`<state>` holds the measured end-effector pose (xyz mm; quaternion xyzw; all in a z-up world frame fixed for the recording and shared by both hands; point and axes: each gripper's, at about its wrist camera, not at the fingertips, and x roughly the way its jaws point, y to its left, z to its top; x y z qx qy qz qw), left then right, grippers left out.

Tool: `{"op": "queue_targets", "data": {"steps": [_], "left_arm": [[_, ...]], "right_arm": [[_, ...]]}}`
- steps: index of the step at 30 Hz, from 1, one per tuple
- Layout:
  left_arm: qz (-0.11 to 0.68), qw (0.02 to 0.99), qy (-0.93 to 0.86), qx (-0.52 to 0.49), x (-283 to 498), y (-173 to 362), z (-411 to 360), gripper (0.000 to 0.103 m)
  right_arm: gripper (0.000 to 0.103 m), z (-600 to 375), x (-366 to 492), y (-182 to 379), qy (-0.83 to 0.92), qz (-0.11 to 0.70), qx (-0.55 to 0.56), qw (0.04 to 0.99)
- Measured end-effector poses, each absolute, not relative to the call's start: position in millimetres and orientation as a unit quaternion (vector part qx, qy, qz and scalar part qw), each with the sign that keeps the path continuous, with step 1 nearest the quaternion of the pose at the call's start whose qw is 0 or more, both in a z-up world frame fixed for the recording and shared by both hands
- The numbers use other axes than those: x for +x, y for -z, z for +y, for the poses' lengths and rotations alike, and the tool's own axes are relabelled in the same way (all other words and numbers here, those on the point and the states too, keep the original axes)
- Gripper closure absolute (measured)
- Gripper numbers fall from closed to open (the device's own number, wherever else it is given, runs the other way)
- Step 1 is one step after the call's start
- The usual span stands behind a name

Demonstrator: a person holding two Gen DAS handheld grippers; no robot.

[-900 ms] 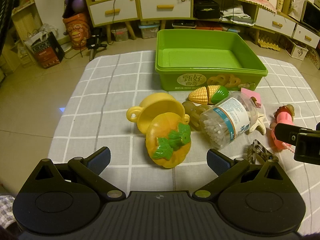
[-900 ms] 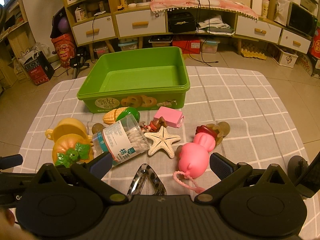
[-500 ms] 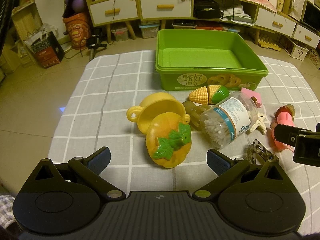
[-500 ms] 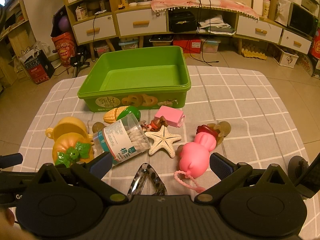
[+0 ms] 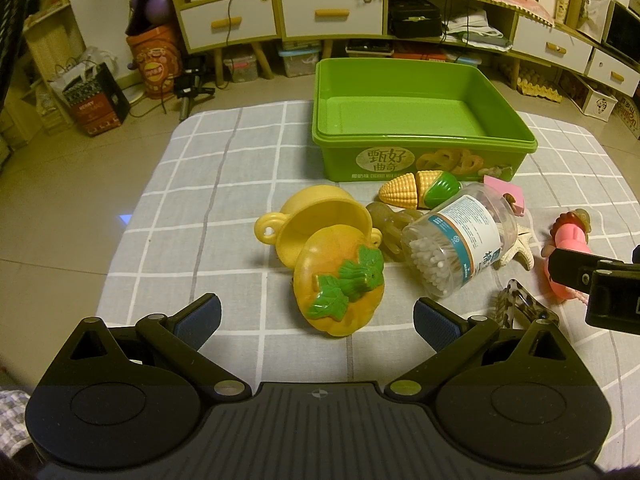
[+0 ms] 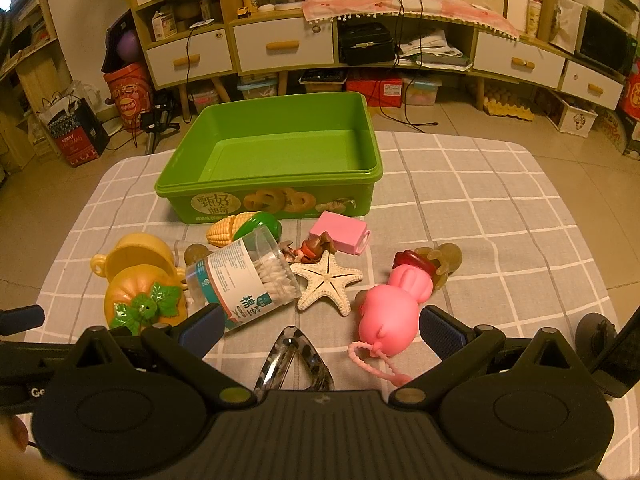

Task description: Organize rigid objects

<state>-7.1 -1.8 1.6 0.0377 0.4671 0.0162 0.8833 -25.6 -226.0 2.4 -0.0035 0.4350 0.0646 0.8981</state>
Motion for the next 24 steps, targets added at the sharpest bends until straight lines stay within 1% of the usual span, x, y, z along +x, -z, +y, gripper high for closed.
{"op": "queue_targets", "data": {"steps": [11, 14, 18, 24], "left_arm": [[0.469, 0.883, -0.011, 0.026, -3.1, -4.1, 3.0, 0.002], [0.457, 0.889, -0.001, 0.018, -2.2, -12.6, 8.2, 0.002], [0.441, 0.897, 0.001, 0.045, 3.3, -19.1, 13.2, 0.002], [0.462, 0.883, 0.041, 0.07, 21.4, -20.4, 18.4, 0.002]], "right_arm": [[0.022, -230.5, -20.5, -2.6, -0.063, 0.44, 0.008, 0.896], [0.022, -236.3, -15.8, -6.6, -0.062, 0.442, 0.009, 0.895], [0.022, -248.7, -8.8, -10.4, -0.052, 0.439, 0.019, 0.897], [0.022, -265.0, 13.8, -14.9, -0.061, 0.464, 0.053, 0.882]]}}
